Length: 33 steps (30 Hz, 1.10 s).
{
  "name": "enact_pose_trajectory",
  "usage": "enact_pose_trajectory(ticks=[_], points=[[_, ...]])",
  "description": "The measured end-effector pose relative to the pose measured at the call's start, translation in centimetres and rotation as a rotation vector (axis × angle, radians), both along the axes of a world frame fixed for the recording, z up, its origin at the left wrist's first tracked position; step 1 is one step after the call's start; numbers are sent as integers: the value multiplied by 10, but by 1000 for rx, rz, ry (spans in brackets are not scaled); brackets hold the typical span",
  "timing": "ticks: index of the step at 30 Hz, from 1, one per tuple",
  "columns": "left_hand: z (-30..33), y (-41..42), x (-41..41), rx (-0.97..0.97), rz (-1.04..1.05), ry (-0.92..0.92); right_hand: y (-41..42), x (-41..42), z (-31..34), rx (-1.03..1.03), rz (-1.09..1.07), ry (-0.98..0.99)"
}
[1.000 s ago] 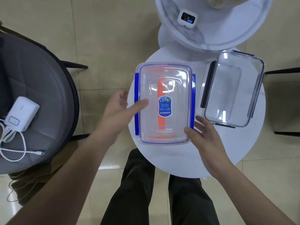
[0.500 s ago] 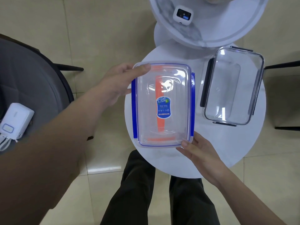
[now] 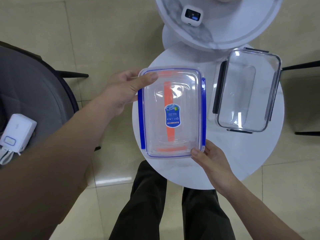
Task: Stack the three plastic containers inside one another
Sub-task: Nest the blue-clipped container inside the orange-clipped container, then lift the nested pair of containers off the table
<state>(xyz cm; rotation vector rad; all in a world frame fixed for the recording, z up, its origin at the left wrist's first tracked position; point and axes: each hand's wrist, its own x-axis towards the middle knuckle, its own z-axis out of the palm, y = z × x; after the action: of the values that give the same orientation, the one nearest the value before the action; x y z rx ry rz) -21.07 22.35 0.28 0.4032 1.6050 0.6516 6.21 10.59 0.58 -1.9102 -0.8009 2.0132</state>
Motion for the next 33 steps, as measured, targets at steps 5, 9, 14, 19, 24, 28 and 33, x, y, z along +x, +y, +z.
enact_pose_trajectory(ticks=[5,9,14,19,24,28,33], points=[[0,0,1,-2,-2,6,0,0,-1,4,-31,-13],[2,1,-1,0,-3,17,0,0,-3,6,-45,-4],[6,-2,2,8,4,30,-1,2,-3,20,-76,-1],[21,-11,9,-8,33,53,-2,10,8,38,-91,7],[41,-21,13,13,79,72,2,22,18,85,-69,24],[54,-31,23,18,111,88,6,37,26,102,-74,2],[65,-32,34,37,136,86,9,46,37,106,-94,6]])
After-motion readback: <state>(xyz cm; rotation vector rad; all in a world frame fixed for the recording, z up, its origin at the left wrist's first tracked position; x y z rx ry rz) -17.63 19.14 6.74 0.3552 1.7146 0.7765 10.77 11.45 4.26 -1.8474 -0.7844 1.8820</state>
